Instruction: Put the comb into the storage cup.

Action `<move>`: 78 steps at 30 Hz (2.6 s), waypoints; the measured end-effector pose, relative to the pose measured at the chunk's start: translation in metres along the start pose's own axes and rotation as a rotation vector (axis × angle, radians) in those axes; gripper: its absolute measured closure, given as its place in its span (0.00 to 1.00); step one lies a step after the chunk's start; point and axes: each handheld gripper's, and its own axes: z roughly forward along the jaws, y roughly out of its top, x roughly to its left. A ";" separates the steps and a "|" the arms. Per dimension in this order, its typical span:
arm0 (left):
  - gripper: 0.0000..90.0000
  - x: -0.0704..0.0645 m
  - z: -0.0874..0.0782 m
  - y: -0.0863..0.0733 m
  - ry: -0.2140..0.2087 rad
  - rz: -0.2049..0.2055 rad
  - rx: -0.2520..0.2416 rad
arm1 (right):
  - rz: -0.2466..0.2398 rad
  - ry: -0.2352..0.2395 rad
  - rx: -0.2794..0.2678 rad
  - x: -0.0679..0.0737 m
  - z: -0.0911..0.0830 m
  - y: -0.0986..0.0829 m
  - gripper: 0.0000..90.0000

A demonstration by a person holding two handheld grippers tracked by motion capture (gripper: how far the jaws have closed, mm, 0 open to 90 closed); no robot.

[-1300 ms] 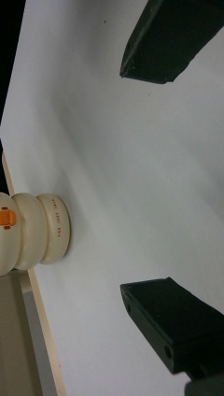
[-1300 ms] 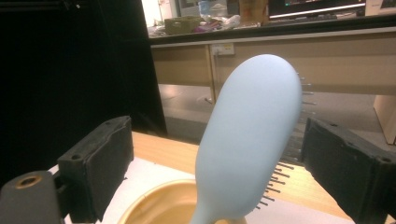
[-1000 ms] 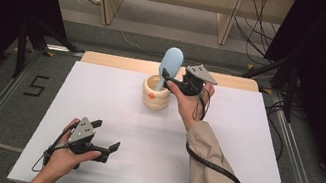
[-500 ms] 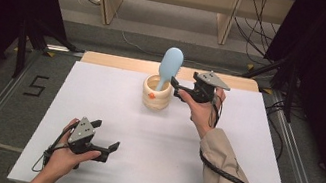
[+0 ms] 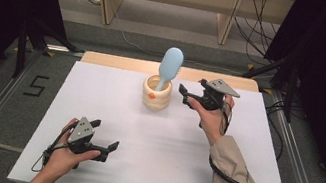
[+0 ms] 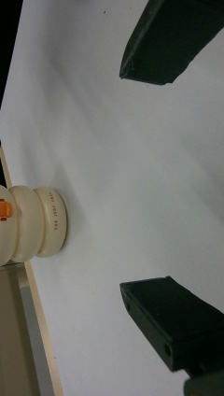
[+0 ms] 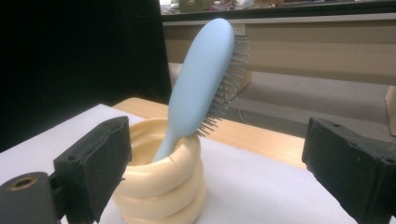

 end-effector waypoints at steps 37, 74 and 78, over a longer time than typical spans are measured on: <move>0.00 0.002 0.000 -0.001 0.016 0.001 0.005 | -0.041 0.030 0.063 -0.023 -0.067 -0.026 0.10; 0.00 0.003 -0.002 0.000 0.023 0.006 0.001 | -0.106 0.087 0.133 -0.020 -0.121 -0.056 0.10; 0.00 0.003 -0.002 0.000 0.023 0.007 0.001 | -0.104 0.089 0.139 -0.021 -0.126 -0.059 0.10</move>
